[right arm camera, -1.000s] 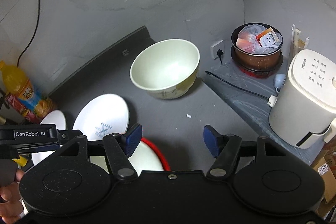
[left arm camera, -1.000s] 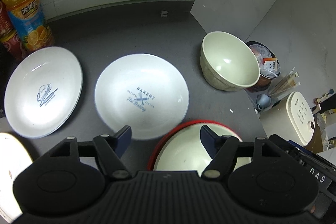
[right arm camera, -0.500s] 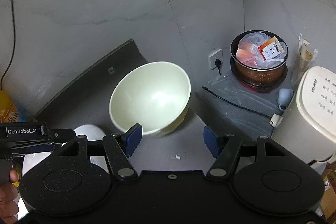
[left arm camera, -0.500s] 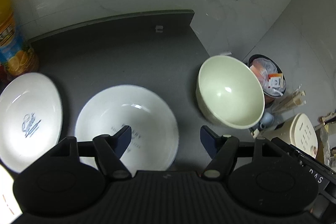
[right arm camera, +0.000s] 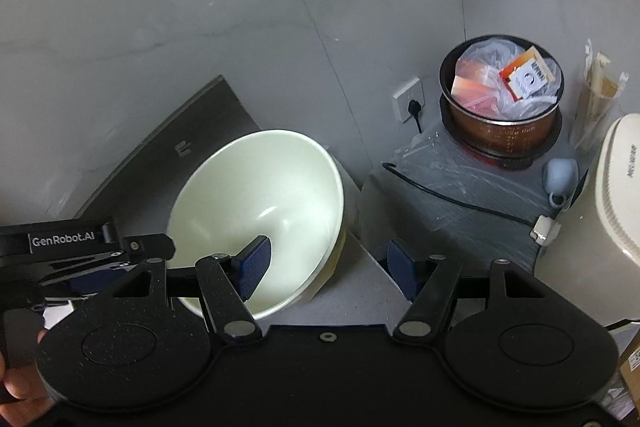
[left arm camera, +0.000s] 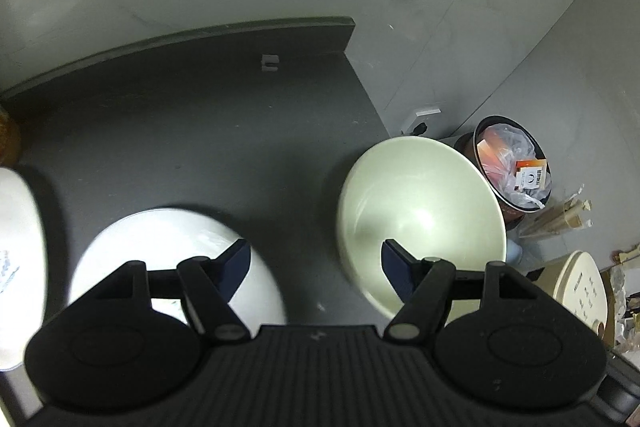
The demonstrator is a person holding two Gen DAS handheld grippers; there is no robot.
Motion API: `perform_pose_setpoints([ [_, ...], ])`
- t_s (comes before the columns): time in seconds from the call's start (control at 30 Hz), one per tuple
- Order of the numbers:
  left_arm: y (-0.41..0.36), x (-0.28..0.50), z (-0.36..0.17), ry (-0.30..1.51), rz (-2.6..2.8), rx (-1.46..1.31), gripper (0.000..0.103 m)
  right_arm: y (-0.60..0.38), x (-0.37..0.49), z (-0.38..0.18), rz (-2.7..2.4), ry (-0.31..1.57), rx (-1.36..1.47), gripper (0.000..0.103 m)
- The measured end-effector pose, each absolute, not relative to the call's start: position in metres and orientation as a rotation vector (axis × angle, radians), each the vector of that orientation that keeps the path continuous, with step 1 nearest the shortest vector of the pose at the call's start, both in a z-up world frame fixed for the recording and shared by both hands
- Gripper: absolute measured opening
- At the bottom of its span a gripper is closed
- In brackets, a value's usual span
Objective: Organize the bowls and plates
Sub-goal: 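Grasp the rim of the second cream bowl with the right gripper, then carry the second cream bowl and lower it onto the stacked bowls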
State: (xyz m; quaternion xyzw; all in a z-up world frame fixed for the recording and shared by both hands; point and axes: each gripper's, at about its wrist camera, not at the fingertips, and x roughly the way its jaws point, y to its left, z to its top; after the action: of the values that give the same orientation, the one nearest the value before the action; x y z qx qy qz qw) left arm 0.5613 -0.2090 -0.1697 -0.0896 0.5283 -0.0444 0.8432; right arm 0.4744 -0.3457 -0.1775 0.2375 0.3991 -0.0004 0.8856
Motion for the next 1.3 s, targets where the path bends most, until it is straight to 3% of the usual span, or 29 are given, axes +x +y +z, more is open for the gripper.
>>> perform_pose_setpoints([
  [0.3,-0.220,0.582,-0.197,1.157,-0.063,-0.210,0.069,-0.341,0.497,-0.200,0.023,0.891,0.506,0.063],
  [0.43,-0.223,0.587,-0.205,1.151,-0.040,-0.210,0.063,-0.341,0.505,-0.209,0.009,0.910,0.533,0.046],
  [0.47,-0.223,0.588,-0.207,1.156,-0.031,-0.212,0.058,-0.341,0.506,-0.211,0.007,0.918,0.545,0.041],
  [0.53,-0.222,0.591,-0.214,1.179,-0.013,-0.229,0.044,-0.341,0.508,-0.217,0.016,0.938,0.575,0.020],
  [0.57,-0.220,0.592,-0.217,1.193,-0.010,-0.243,0.037,-0.340,0.508,-0.220,0.020,0.949,0.584,0.018],
  [0.8,-0.215,0.593,-0.224,1.220,-0.061,-0.337,0.005,-0.337,0.495,-0.218,0.028,0.936,0.582,0.017],
  [1.3,-0.215,0.556,-0.170,1.135,-0.133,-0.295,0.006,-0.334,0.442,-0.167,0.013,0.817,0.587,0.017],
])
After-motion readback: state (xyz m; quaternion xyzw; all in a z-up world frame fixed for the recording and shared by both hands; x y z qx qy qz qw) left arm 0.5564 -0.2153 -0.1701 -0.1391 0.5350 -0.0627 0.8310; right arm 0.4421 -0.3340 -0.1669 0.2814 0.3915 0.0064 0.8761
